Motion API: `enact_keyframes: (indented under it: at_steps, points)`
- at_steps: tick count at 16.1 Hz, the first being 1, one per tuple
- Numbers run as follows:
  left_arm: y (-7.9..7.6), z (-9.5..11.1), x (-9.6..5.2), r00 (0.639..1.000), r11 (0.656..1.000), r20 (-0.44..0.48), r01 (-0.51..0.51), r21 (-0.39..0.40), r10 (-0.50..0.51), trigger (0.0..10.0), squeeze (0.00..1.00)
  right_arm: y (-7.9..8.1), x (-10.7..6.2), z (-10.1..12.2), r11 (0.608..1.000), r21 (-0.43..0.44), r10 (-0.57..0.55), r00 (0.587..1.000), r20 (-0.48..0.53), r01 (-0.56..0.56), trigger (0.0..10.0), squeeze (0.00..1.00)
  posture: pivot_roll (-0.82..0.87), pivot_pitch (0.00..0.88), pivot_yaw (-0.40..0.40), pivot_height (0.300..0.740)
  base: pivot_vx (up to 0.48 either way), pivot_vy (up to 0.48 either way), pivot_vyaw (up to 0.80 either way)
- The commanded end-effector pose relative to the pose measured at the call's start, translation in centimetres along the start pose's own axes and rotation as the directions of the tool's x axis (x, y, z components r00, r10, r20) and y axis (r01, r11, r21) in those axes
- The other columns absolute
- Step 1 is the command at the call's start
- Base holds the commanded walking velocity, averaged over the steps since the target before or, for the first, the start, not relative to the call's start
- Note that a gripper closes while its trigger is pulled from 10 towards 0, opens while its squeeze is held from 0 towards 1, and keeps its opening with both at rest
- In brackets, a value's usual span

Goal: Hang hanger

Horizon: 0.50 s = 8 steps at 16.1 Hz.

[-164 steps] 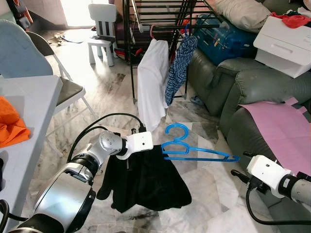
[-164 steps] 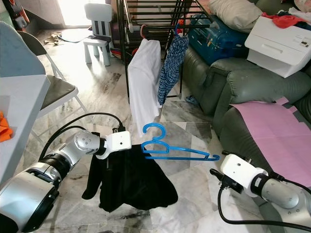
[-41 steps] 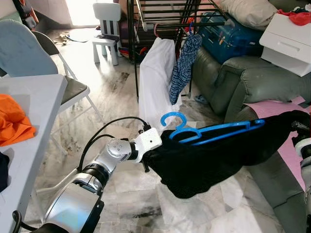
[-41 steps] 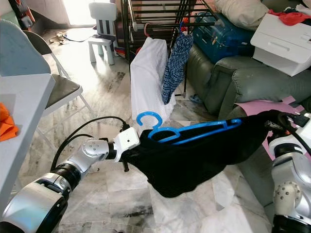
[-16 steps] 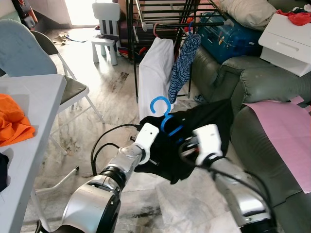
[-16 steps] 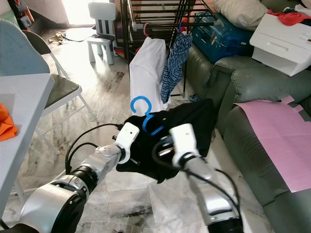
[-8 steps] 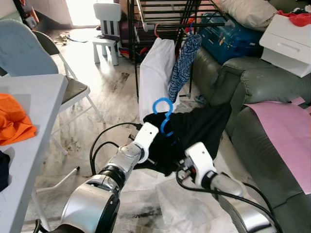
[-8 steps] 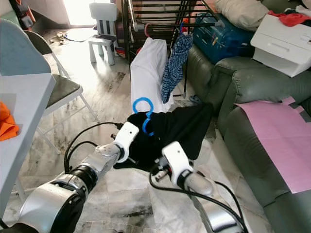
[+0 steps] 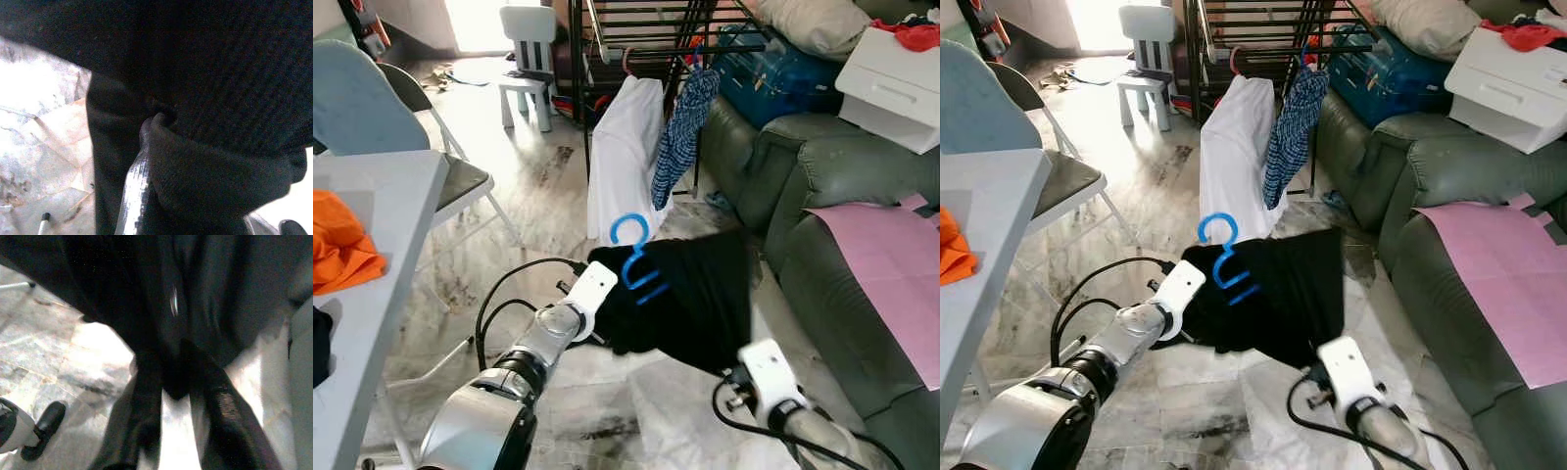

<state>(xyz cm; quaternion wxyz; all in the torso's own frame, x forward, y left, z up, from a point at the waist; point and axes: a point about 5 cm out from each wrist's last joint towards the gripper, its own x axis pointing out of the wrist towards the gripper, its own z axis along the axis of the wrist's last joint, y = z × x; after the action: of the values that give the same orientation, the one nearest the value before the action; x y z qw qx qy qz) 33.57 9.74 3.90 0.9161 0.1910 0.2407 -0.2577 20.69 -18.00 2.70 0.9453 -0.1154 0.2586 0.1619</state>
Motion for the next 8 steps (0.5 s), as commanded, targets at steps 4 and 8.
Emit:
enact_keyframes:
  at_steps: [4,8]
  points:
    - [-0.1,0.0,-0.2,0.998,0.999,0.068,-0.021,0.046,0.018,0.0,0.0,0.3,-0.3,-1.0,1.0,0.01,-0.03,1.0,0.006,0.029,10.0,1.0,-0.03,0.0,0.002,0.74,0.0,0.0,0.0]
    - [-1.9,-1.8,-0.5,0.995,0.993,0.078,0.058,0.103,-0.066,0.0,0.0,1.4,0.8,-0.8,0.999,-0.001,-0.044,0.995,0.085,0.044,10.0,1.0,-0.05,0.0,0.006,0.74,0.0,0.0,0.0]
